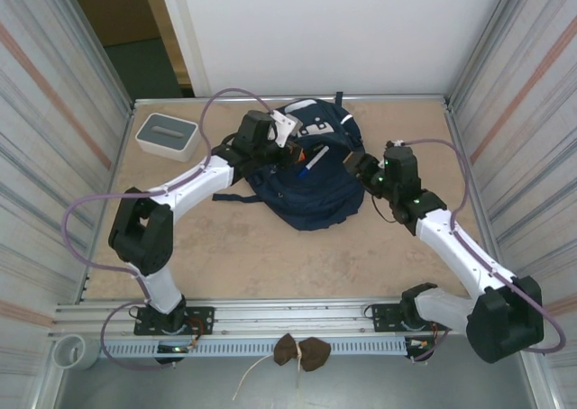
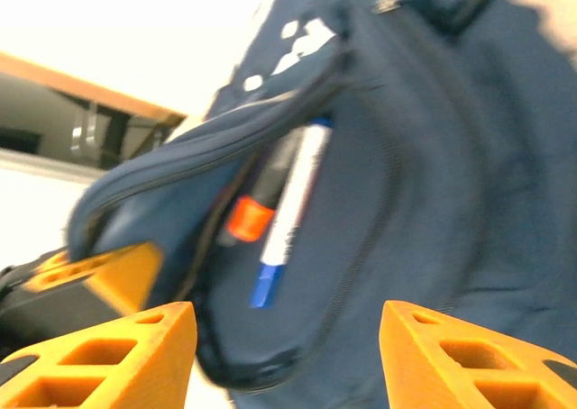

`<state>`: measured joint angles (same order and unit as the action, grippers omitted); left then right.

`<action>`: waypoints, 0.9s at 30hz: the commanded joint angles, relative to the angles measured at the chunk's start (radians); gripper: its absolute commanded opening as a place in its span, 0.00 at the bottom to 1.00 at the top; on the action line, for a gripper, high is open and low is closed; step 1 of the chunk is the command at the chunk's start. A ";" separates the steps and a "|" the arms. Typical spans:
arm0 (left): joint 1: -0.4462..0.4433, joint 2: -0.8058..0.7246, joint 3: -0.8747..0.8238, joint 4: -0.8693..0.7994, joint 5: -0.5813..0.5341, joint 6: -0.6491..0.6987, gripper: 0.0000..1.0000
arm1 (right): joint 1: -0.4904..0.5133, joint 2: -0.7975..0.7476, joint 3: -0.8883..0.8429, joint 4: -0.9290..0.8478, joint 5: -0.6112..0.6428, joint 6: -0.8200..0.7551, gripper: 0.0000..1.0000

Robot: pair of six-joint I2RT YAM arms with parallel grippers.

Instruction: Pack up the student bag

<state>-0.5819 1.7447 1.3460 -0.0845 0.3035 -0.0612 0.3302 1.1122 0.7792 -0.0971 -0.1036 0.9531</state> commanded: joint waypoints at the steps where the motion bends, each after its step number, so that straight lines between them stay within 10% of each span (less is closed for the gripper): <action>1: -0.009 -0.100 -0.012 0.095 0.029 -0.044 0.00 | -0.046 0.038 -0.020 -0.081 0.001 -0.079 0.57; 8: -0.027 -0.131 -0.051 0.065 0.009 -0.050 0.00 | -0.051 0.258 0.060 0.034 -0.122 -0.091 0.58; 15: -0.073 -0.232 -0.193 0.055 -0.074 -0.101 0.00 | -0.082 0.381 0.183 -0.002 -0.166 -0.217 0.25; 27: -0.280 -0.168 -0.173 0.088 -0.199 -0.155 0.03 | -0.157 0.659 0.534 -0.196 -0.461 -0.434 0.11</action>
<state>-0.8116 1.5608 1.1069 -0.0635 0.0647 -0.2062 0.1825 1.7145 1.2182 -0.2893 -0.4625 0.5869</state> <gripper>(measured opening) 0.110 0.117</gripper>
